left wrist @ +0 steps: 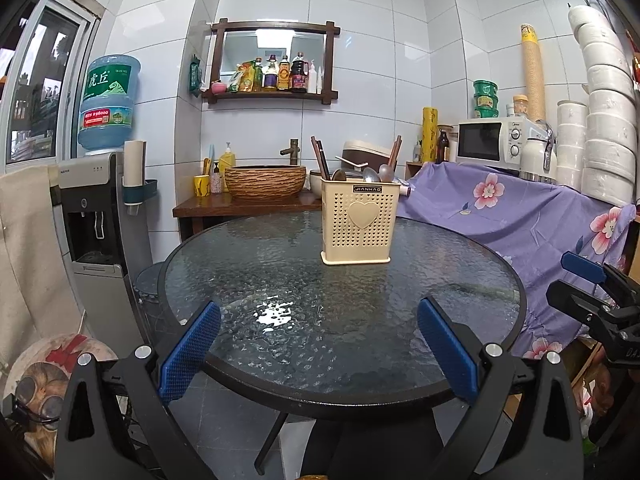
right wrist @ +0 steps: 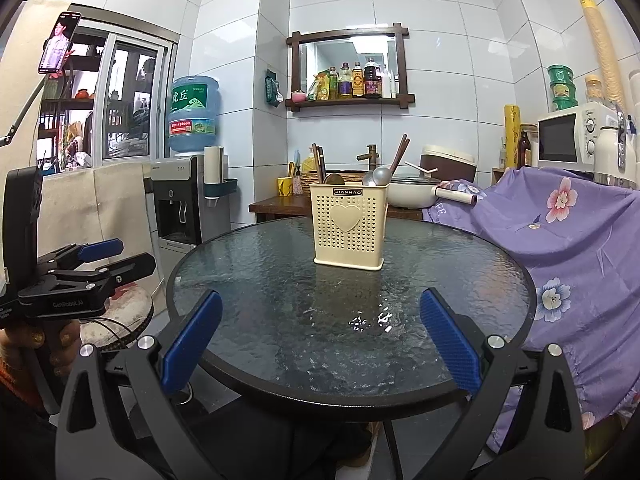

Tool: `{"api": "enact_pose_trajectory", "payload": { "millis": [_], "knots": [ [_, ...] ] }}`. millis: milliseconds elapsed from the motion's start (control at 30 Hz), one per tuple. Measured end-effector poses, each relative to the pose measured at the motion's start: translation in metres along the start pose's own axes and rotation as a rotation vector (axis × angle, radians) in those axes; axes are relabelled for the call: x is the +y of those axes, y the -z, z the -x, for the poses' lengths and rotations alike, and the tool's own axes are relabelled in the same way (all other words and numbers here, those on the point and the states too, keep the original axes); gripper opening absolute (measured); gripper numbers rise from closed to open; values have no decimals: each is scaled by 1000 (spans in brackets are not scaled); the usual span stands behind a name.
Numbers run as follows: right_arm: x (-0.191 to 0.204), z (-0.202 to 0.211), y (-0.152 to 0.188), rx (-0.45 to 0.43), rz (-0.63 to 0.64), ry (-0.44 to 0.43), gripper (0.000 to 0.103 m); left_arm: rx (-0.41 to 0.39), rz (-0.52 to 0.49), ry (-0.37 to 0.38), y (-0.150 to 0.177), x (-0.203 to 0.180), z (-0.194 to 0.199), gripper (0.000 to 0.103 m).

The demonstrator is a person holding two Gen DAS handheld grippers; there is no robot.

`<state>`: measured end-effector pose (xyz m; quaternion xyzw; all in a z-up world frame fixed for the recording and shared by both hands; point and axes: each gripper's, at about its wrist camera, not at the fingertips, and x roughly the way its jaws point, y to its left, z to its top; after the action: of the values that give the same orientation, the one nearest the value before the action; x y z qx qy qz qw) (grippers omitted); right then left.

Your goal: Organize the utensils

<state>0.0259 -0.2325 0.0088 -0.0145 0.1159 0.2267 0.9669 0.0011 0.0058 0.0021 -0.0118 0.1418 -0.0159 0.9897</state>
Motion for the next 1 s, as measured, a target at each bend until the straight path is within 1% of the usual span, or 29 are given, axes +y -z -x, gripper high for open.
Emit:
{"api": "enact_pose_trajectory", "payload": {
  "millis": [1000],
  "knots": [
    [0,-4,1,9,-10,-15,97,6,-5,1,2,2,1,97]
  ]
}}
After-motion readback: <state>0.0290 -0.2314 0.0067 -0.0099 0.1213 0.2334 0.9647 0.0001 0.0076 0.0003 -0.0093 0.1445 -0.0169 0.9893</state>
